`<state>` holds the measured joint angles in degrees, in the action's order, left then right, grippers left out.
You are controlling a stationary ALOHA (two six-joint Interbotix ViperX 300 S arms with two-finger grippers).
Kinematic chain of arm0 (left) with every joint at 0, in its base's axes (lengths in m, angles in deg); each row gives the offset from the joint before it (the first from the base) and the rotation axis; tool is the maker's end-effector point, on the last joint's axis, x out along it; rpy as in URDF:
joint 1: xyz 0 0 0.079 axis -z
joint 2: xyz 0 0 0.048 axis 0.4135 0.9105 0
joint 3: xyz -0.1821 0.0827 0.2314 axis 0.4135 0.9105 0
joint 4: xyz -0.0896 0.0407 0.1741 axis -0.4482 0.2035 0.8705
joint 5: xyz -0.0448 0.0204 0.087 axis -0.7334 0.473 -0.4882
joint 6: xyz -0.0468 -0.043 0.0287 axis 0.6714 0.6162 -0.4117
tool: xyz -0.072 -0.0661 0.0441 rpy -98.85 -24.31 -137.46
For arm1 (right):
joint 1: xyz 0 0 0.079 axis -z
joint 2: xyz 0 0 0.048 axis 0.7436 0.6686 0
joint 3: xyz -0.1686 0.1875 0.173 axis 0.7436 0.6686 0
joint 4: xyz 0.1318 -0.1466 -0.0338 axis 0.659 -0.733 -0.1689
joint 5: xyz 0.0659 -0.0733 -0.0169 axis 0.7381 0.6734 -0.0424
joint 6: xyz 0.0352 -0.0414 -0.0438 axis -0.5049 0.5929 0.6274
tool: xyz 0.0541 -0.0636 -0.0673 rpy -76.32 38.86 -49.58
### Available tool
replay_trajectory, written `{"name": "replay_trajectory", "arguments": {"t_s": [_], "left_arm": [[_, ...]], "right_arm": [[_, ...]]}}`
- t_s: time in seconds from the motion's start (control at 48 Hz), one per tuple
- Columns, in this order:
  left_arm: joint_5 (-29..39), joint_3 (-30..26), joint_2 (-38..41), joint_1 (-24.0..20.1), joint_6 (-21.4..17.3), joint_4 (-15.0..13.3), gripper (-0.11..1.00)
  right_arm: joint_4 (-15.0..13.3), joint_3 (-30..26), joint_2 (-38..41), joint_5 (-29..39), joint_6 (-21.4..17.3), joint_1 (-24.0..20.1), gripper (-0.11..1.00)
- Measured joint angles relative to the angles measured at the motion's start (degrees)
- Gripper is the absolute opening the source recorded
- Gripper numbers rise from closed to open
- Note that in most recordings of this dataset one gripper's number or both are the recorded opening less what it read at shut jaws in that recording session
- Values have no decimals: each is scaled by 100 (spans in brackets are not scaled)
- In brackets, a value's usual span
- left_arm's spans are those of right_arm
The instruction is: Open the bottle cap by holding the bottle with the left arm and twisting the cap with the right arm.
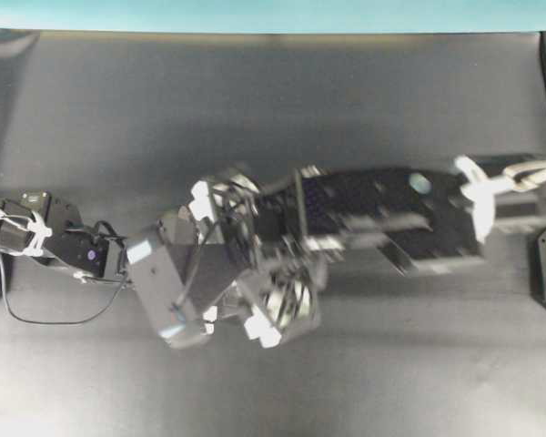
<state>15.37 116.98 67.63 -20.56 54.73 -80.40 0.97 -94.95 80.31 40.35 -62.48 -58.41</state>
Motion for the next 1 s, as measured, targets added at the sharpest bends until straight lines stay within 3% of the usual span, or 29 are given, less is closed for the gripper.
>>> {"name": "replay_trajectory", "arguments": {"t_s": [0.187, 0.292, 0.396, 0.604, 0.792, 1.0], "left_arm": [[0, 0, 0, 0, 9, 0, 80], [0, 0, 0, 0, 9, 9, 80], [0, 0, 0, 0, 9, 0, 80], [0, 0, 0, -9, 9, 0, 80], [0, 0, 0, 0, 9, 0, 80], [0, 0, 0, 0, 9, 0, 80]], "right_arm": [[0, -729, 35, 826, -3120, 193, 81], [0, -1134, 220, 1521, -4228, 378, 81], [18, -1477, 422, 2048, -4860, 563, 81], [290, -2030, 782, 2452, -5581, 615, 80], [422, -2057, 993, 2443, -5625, 536, 80], [439, -1714, 1107, 2276, -5616, 501, 80]]}}
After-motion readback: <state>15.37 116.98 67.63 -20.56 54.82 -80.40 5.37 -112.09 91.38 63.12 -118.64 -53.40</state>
